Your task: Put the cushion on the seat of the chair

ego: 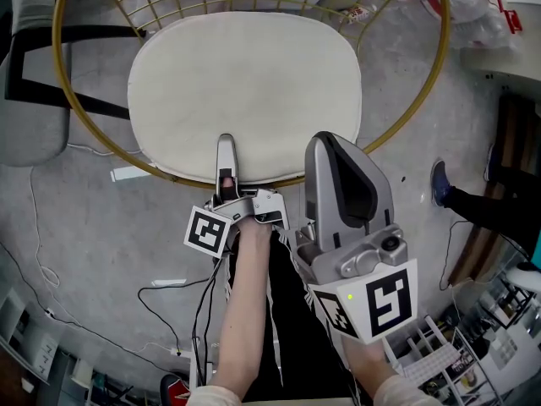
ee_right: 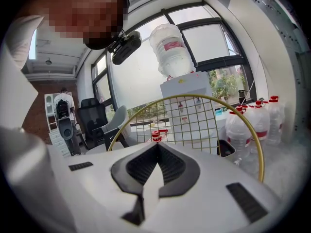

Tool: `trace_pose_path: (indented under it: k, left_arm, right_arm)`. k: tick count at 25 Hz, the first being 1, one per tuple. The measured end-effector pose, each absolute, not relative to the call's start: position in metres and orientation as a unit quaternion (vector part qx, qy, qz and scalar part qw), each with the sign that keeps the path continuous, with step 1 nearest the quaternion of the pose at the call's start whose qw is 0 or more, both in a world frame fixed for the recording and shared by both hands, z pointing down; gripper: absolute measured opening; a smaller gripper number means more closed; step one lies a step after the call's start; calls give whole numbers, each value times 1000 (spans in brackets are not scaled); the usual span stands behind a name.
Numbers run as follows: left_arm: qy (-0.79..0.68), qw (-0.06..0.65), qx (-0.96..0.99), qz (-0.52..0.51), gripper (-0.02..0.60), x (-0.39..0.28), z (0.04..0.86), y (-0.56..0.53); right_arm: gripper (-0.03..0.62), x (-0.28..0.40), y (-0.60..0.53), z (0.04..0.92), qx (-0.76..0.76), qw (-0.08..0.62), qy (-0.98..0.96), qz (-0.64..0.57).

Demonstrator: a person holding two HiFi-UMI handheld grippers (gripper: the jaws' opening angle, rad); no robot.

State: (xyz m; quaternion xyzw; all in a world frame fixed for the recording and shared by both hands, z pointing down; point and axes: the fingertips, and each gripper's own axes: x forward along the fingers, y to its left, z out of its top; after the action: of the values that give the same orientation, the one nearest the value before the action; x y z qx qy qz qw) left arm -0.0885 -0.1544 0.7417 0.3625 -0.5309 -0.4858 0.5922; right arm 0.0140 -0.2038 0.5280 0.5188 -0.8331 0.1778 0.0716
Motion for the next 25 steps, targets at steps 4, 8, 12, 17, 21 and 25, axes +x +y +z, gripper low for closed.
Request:
trace_pose_path:
  k: [4,8,12,17,21,25]
  left_arm:
    - [-536,592,358,-484,114,-88,742,-153]
    - [-541,592,355,-480,121,-87,742,-150]
    - [-547,592,352,-476,130,-86,742,-145]
    - [-551,591,350,-473,130,-85,740,-136]
    - [-557,593,343,-469,130,-82,740,-123]
    - [-563,591,341,-467,130,-81,740,-111]
  right_arm:
    - [15,16,-199,528,518,70,-833,183]
    - [15,16,-194,525,516,64,-834,186]
    - [15,17,-189,523,514,59,-836,186]
    - [15,22,-179,522,516,55,-834,188]
    - [15,26,-169,521,515,57,-834,189]
    - [15,27,-160,518,514,53,-834,195]
